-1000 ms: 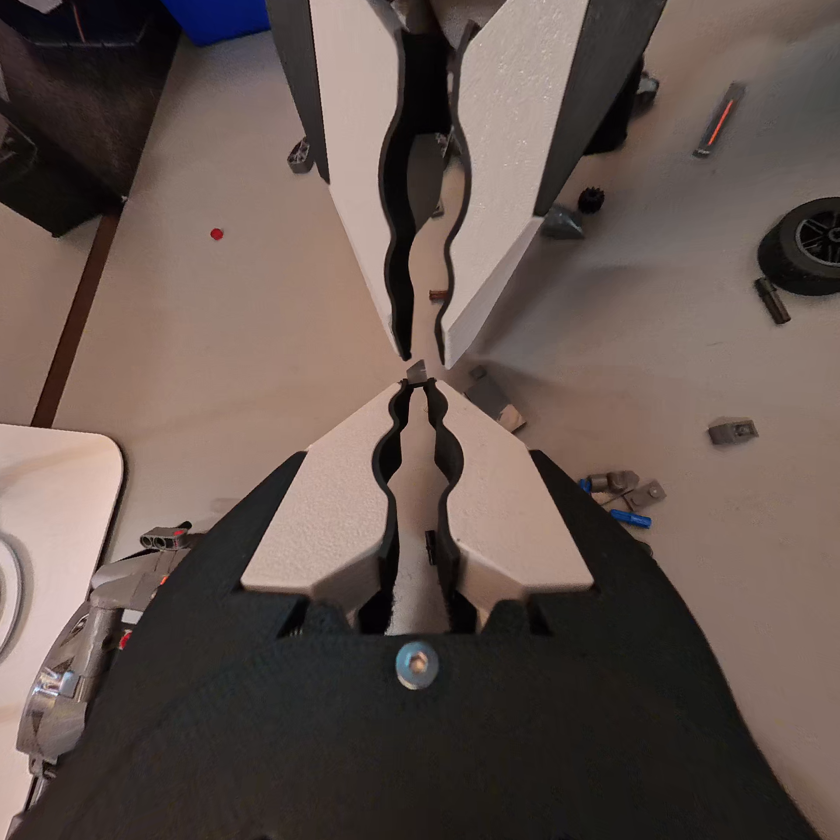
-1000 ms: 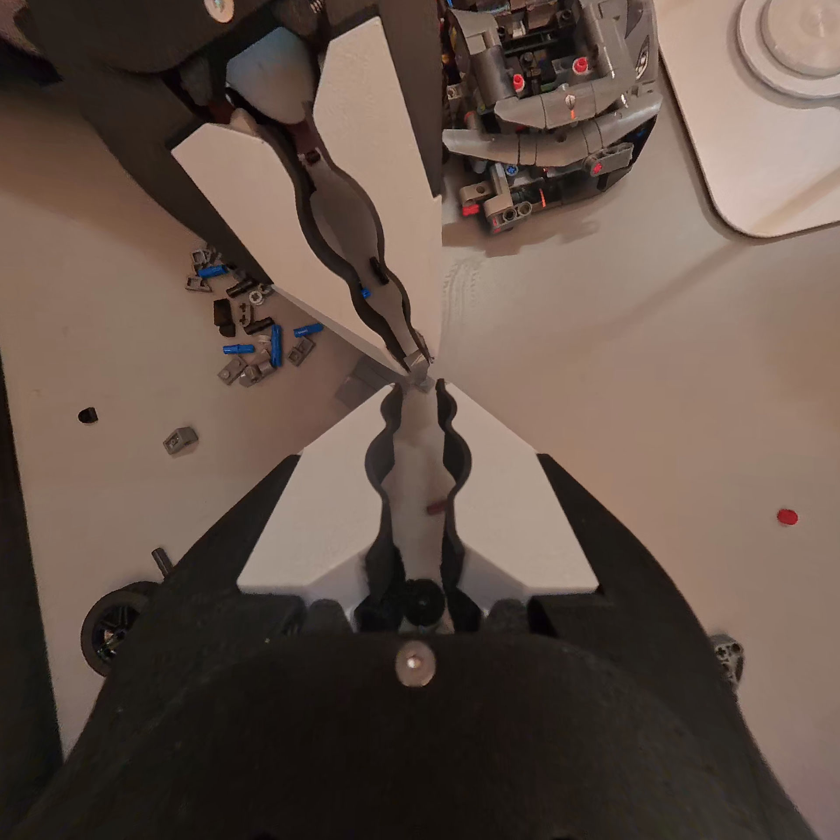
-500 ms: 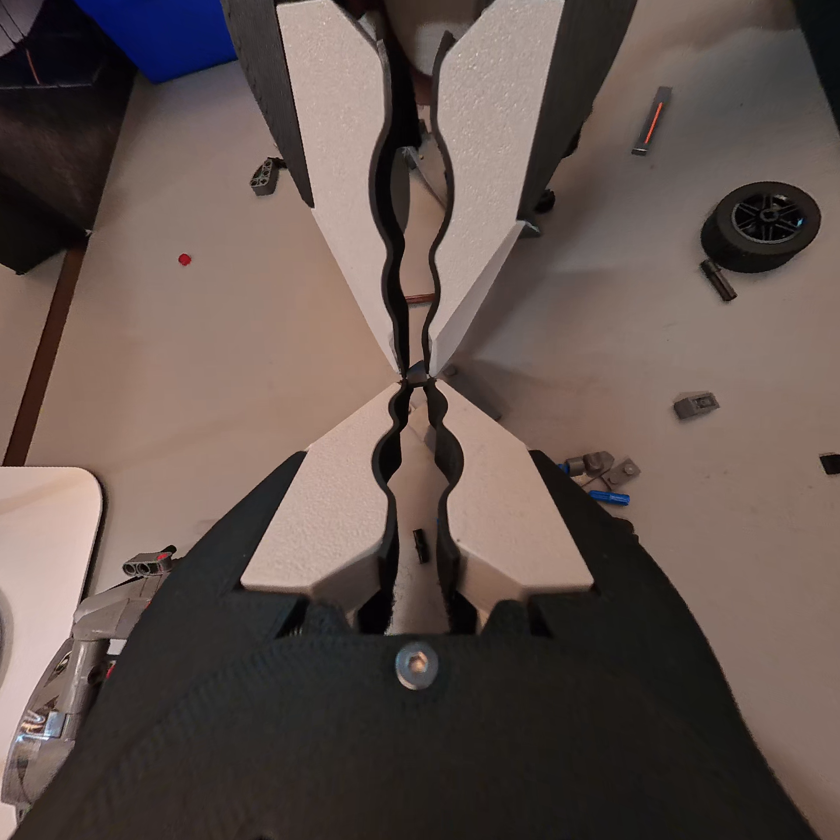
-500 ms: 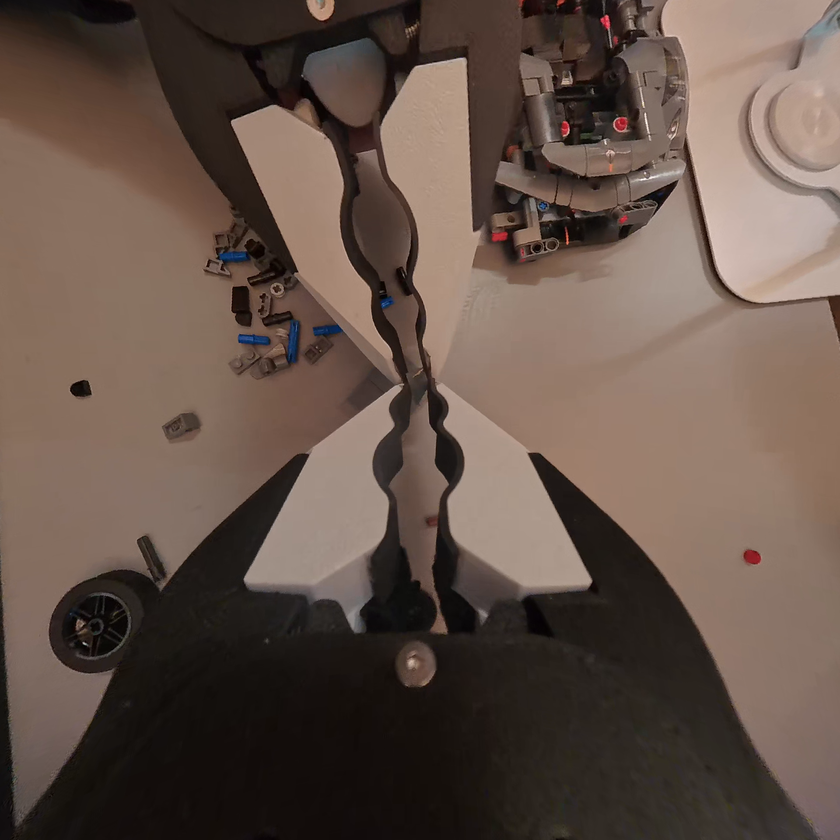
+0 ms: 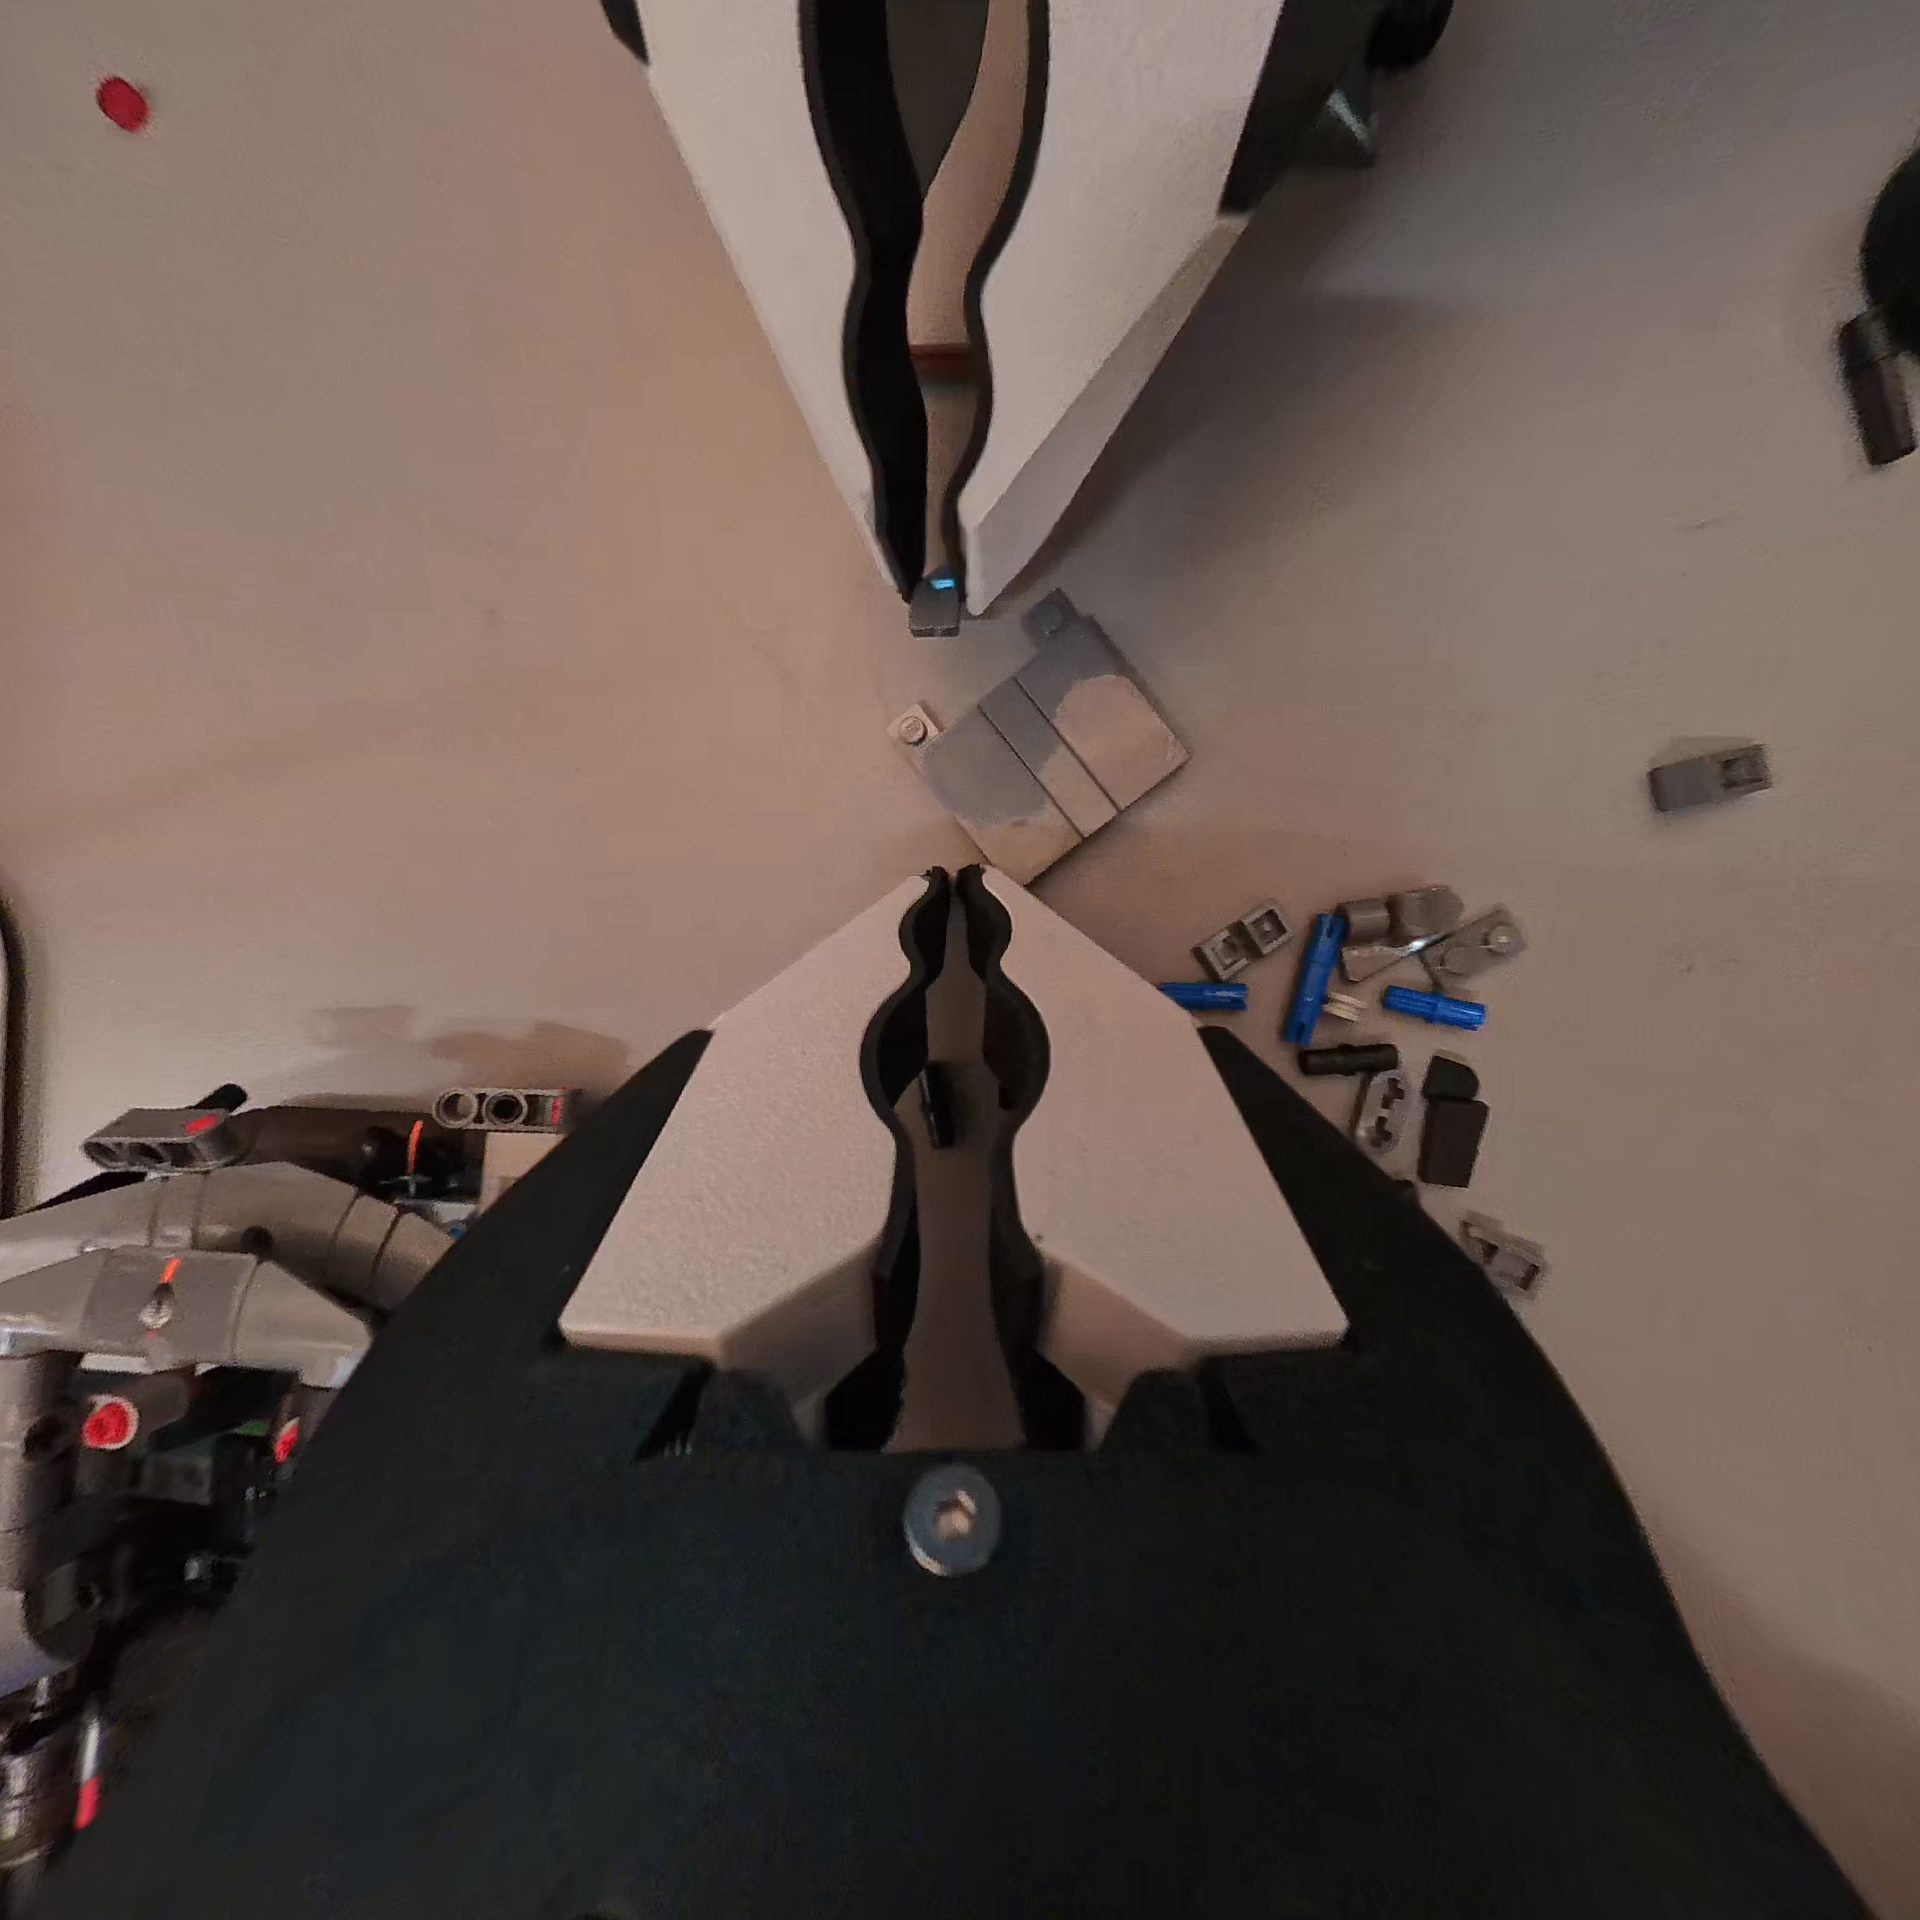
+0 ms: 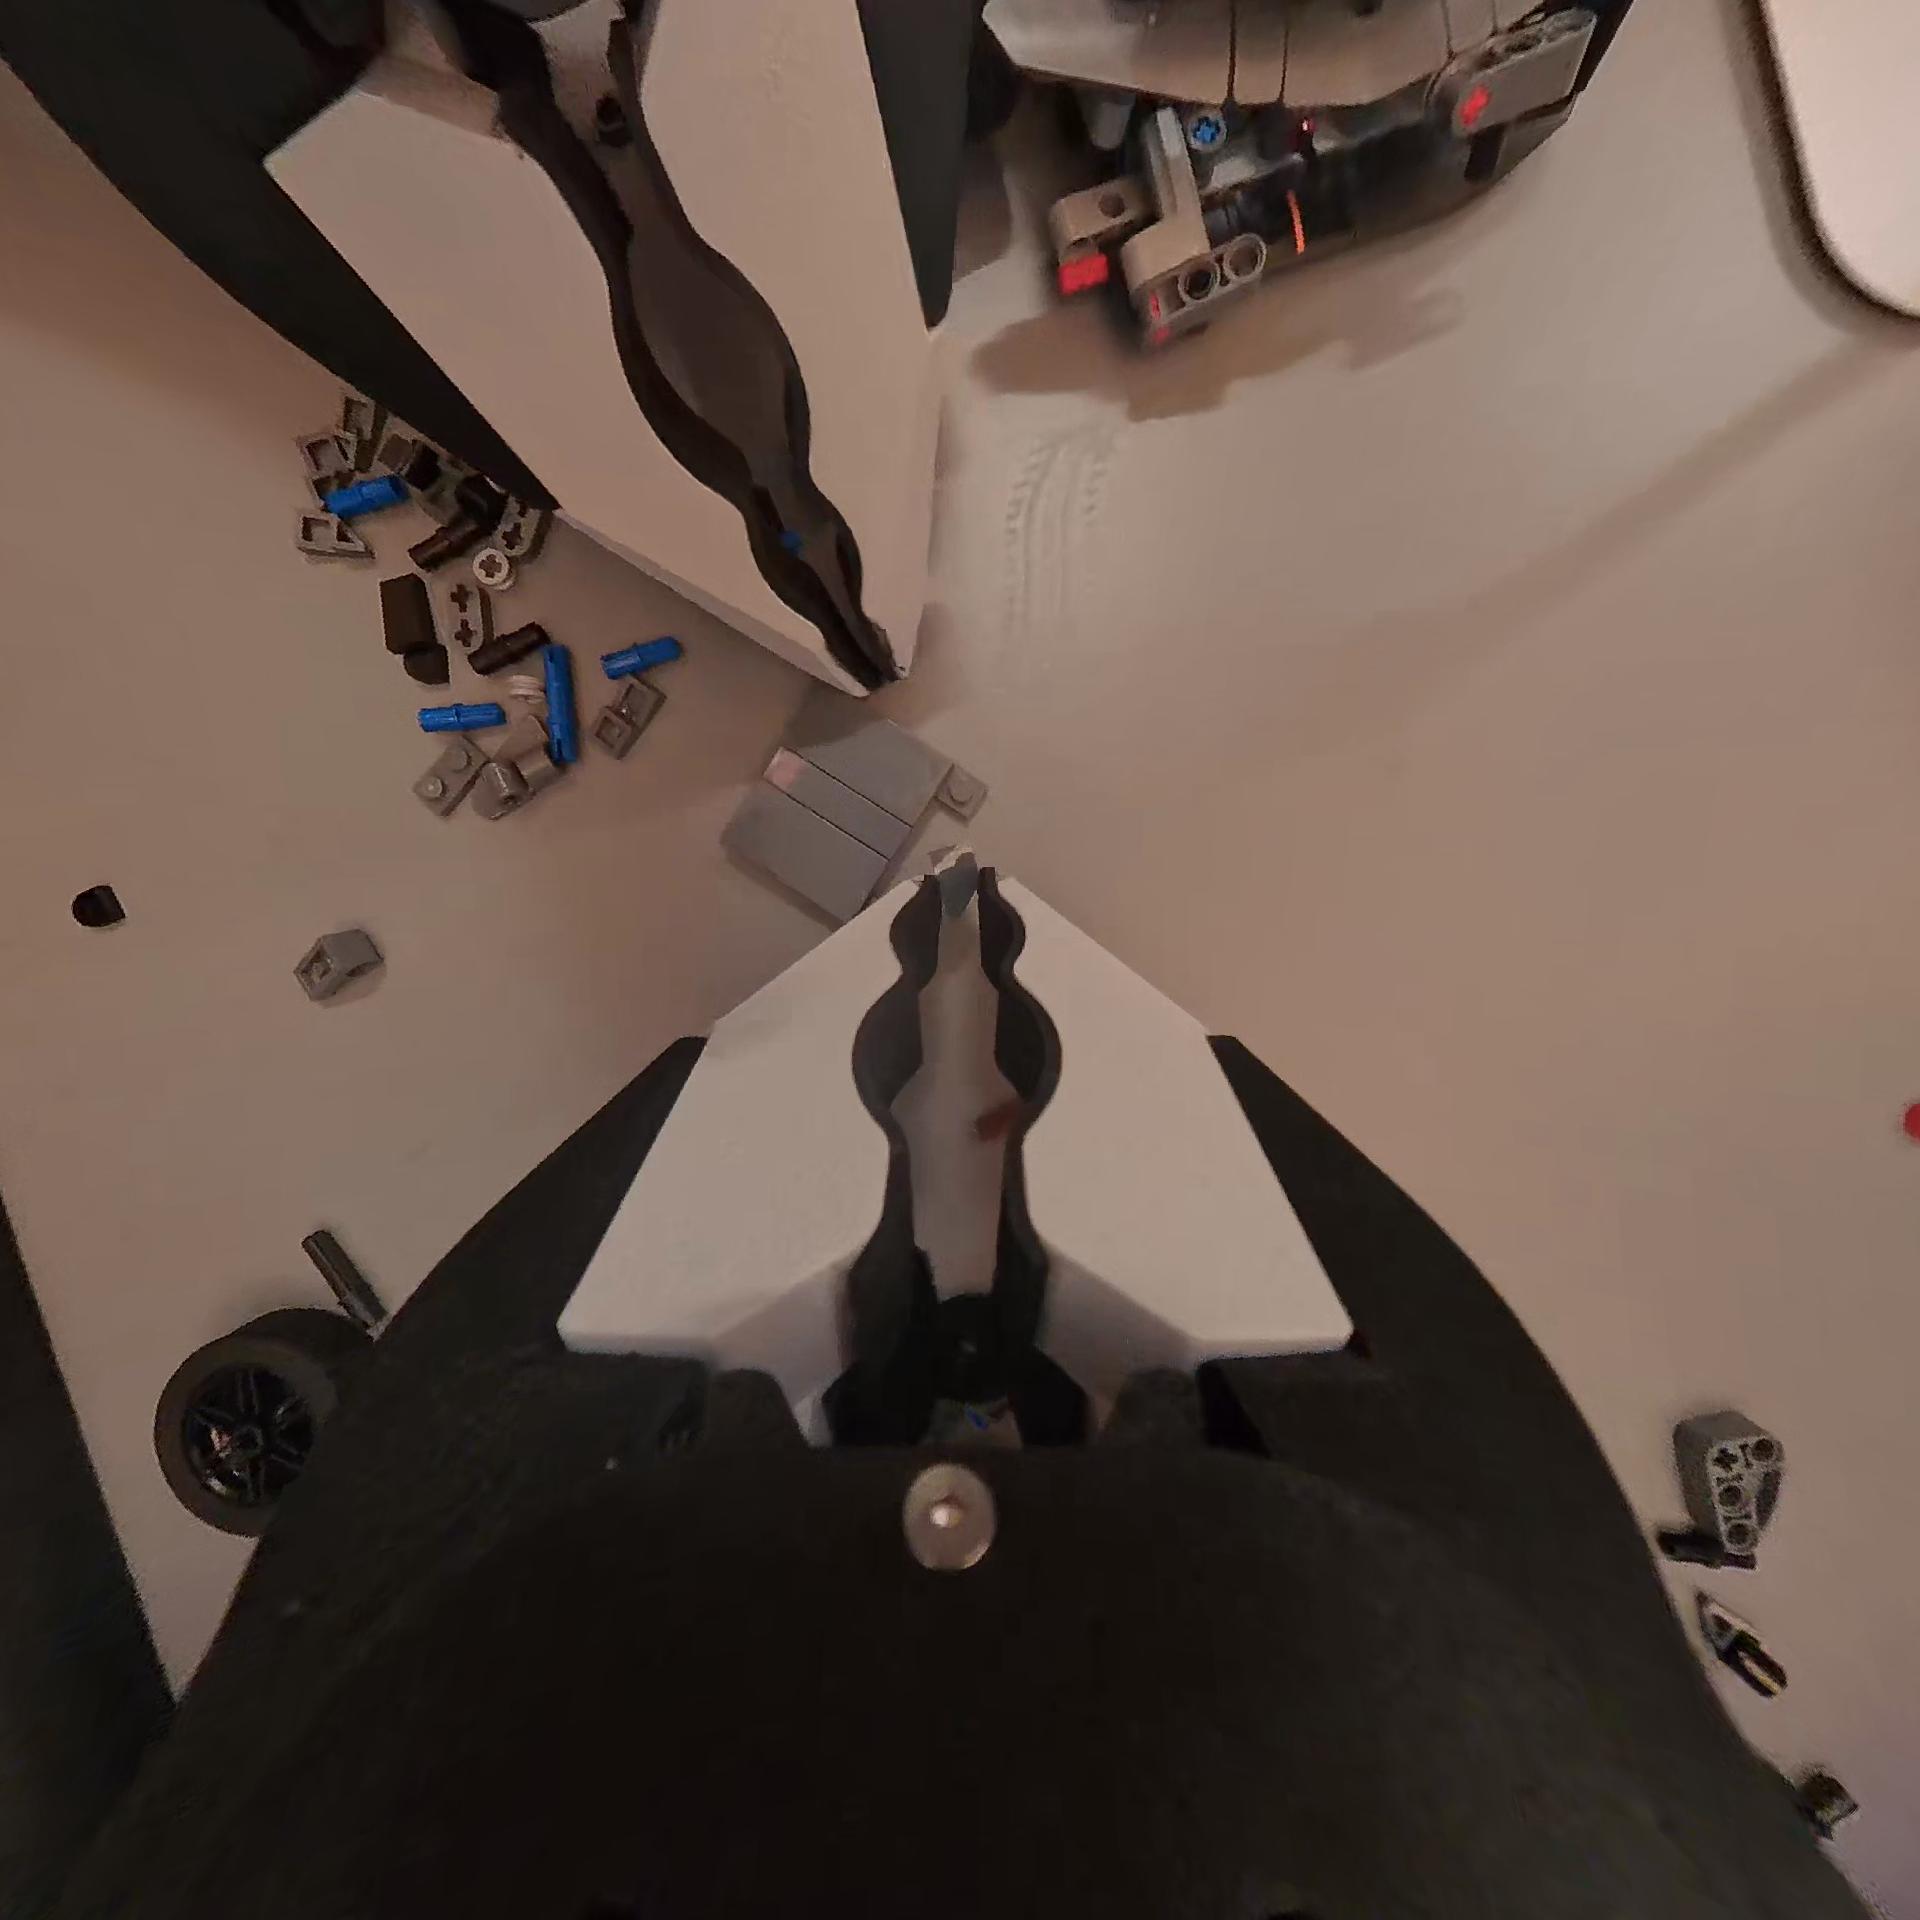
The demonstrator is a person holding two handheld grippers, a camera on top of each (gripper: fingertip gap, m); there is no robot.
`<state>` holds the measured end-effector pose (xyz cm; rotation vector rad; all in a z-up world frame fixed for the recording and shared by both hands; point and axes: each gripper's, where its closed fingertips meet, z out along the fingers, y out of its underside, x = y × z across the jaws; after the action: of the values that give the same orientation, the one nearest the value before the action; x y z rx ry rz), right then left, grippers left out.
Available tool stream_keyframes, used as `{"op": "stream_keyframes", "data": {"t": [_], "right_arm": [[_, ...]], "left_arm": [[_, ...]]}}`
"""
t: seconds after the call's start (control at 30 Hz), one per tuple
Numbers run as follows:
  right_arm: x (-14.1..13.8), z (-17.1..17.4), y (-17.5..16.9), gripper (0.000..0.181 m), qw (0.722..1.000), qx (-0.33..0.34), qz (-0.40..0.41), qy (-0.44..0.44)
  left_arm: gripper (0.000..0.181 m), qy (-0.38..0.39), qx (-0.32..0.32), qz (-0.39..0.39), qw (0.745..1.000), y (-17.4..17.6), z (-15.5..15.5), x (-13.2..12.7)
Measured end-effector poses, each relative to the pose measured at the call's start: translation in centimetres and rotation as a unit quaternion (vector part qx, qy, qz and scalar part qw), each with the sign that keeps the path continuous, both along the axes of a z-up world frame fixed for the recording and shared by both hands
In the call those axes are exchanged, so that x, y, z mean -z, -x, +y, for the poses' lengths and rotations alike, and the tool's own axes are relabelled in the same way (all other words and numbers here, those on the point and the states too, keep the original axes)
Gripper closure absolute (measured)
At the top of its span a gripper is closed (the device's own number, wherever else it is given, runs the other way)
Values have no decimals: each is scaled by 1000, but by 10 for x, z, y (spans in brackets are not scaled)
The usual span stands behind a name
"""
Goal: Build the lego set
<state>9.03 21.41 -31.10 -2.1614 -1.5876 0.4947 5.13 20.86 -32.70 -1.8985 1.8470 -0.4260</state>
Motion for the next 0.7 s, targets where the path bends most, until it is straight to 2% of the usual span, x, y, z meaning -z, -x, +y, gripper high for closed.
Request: {"op": "stream_keyframes", "data": {"t": [0.1,0.2,0.27,0.7], "right_arm": [[2,-2,0,176,1000,2,0,12],[6,-6,-1,176,1000,0,-5,30],[8,-8,-2,177,999,1,-12,39],[9,-17,5,176,998,-3,-2,70]], "left_arm": [[181,34,12,-14,999,-6,-13,-1],[181,35,19,-12,999,-13,-19,-1],[181,72,34,-46,996,-26,-34,-7],[180,33,8,-38,999,-21,-16,-4]]}}
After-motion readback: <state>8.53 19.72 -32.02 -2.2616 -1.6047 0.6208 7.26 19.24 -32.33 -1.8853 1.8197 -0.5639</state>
